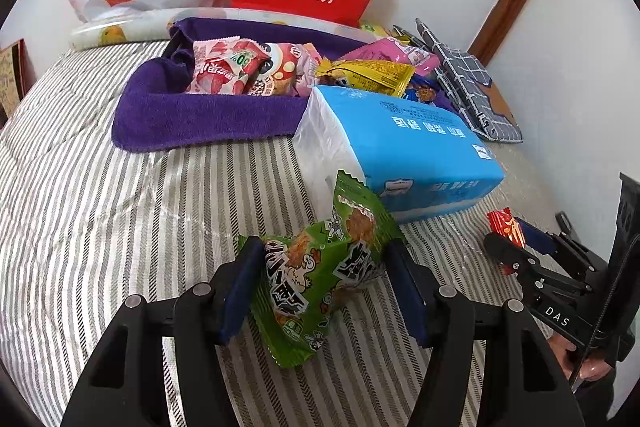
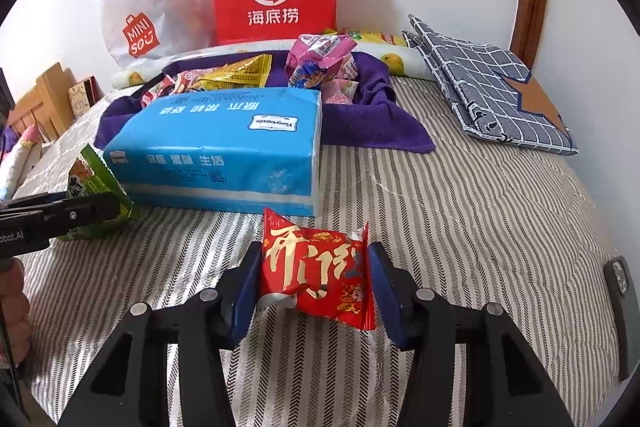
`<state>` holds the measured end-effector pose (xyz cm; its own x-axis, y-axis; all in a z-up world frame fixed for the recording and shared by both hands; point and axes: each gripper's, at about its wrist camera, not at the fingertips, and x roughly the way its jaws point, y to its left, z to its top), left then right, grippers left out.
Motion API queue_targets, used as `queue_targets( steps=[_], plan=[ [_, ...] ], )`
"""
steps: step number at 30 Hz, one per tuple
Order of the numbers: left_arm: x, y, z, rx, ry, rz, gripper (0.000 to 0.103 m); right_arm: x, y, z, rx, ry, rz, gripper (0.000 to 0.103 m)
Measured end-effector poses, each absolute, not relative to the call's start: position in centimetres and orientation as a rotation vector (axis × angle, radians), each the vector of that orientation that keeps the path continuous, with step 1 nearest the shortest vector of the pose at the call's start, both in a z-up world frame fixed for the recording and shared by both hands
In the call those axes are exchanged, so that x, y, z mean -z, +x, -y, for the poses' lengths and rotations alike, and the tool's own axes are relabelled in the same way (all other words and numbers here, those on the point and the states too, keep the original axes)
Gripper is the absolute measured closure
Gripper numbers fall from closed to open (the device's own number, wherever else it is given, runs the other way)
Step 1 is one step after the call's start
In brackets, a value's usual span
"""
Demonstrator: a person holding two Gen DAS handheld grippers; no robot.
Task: Organize snacks
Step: 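Lift both held packets and carry them toward the purple towel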
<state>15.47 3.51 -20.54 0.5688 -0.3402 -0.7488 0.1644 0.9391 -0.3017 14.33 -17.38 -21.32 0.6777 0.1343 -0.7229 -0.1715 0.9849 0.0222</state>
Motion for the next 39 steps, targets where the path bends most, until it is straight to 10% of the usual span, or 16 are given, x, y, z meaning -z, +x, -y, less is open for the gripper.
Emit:
queue_targets(
  steps=[39],
  plan=[
    [14.0,12.8,-3.7,0.348,-0.231,-0.847,0.046,14.5,11.2,16.1,-0.185,-0.028,-0.696,0.054]
  ],
)
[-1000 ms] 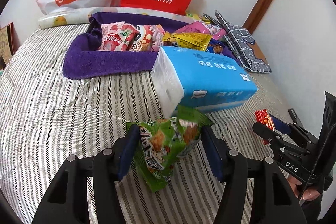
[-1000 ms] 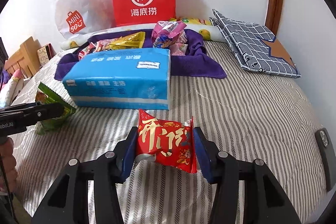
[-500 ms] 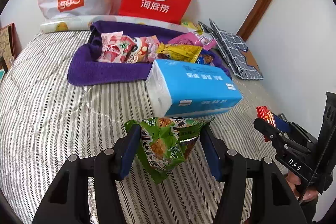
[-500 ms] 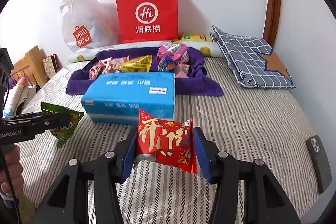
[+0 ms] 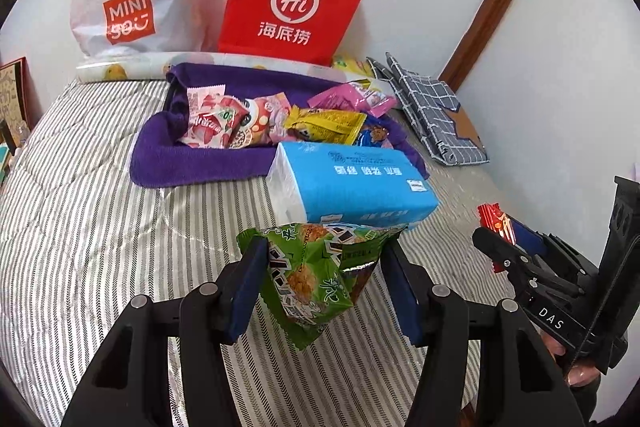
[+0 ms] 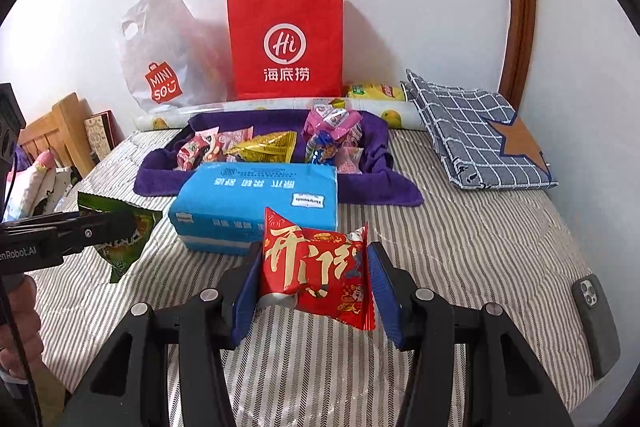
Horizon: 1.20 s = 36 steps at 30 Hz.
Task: Organize snacks
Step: 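Lift both held packets and carry them toward the purple towel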
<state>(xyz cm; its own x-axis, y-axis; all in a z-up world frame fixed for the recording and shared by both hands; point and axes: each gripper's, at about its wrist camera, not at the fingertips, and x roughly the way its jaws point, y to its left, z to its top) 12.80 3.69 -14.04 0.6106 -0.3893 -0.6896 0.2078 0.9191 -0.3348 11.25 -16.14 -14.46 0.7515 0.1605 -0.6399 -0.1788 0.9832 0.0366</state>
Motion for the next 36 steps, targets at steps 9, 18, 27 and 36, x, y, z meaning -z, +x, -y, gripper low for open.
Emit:
queue_targets(
  steps=[9,18,27,36],
  plan=[
    [13.4,12.6,-3.7,0.358,-0.232,-0.837,0.046,14.1,11.2,16.4,-0.182,-0.014,-0.694,0.054],
    [13.1,12.4,-3.5,0.364,-0.229,-0.831,0.046,14.0,11.2,16.5,-0.18,-0.01,-0.694,0.054],
    [12.8,12.4,-3.4,0.369,-0.23,-0.826,0.046,13.8,11.2,16.6,-0.181,-0.006,-0.69,0.054],
    [12.5,12.7,-3.4,0.374,-0.23,-0.821,0.046,13.3,11.4,16.7,-0.186,0.0,-0.683,0.054]
  ],
)
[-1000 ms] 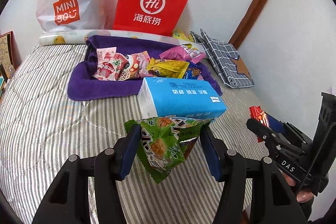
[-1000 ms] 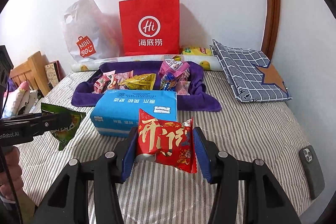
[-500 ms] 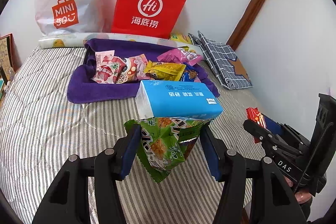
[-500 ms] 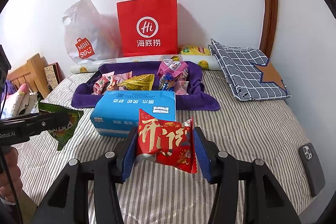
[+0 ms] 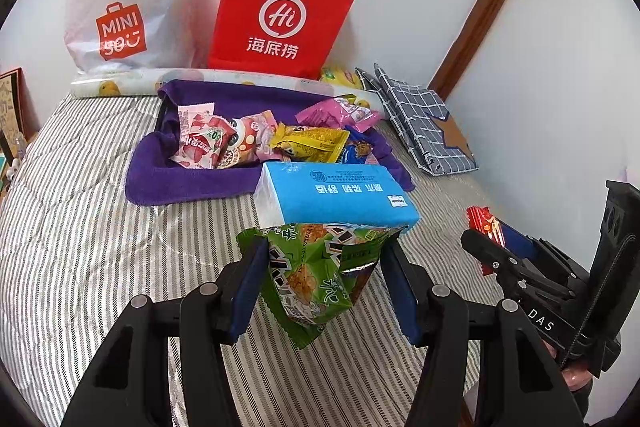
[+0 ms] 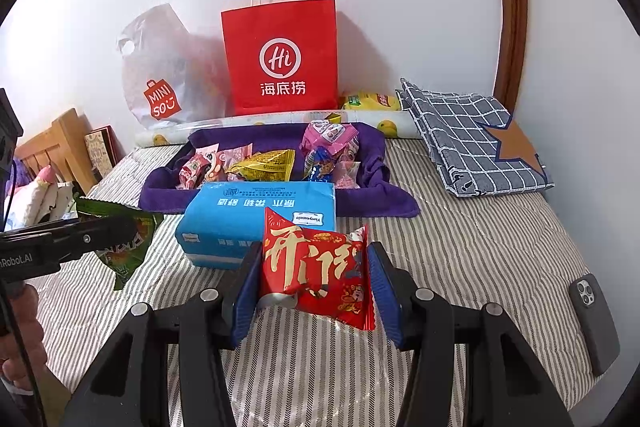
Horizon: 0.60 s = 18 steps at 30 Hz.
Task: Organize snacks
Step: 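Lift both held packets and carry them toward the purple towel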
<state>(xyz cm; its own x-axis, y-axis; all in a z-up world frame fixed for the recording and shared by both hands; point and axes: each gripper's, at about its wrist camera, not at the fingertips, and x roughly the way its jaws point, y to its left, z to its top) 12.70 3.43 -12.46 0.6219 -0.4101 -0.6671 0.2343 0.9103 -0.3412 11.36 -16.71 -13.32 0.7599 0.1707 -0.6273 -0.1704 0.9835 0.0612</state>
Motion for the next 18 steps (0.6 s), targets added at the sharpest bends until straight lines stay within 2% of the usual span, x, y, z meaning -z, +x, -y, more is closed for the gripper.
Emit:
queue_targets(
  steps=[18],
  plan=[
    [11.6,13.7,-3.1,0.379,-0.227,-0.818,0.046,12.8,12.6,16.8,-0.188,0.01,-0.683,0.054]
  ],
)
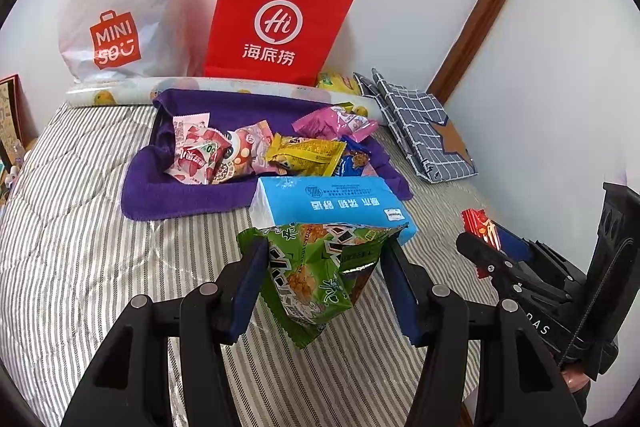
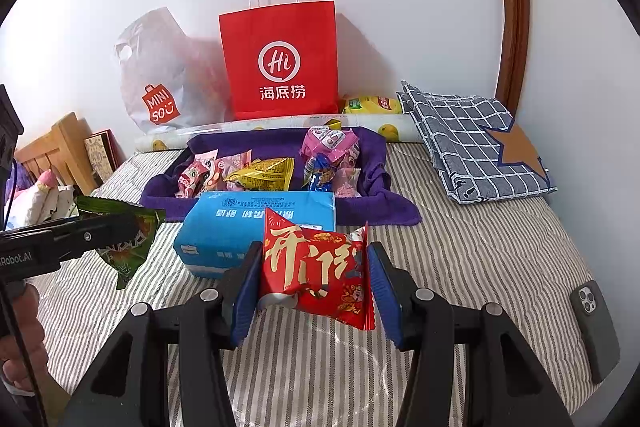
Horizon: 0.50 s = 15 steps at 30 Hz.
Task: Organize snacks
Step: 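Lift both held packets and carry them toward the purple towel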
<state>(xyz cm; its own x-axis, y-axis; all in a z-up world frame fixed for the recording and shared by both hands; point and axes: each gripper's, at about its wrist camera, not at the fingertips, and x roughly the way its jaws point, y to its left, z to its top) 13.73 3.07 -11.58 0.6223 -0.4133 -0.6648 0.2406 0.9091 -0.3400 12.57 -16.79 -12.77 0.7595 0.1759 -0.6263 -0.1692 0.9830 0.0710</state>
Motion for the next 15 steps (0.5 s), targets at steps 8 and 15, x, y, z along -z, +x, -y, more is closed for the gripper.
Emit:
queue_targets(
  steps=[8,15],
  plan=[
    [11.1,15.3,-2.8,0.384,-0.238,-0.815,0.046,12.5,13.9,17.0,-0.195,0.016,-0.685,0.054],
    [10.7,16.8,-2.7,0.382,-0.244,-0.812,0.046,12.1,15.6,17.1,-0.198,0.02,-0.681,0.054]
  ],
)
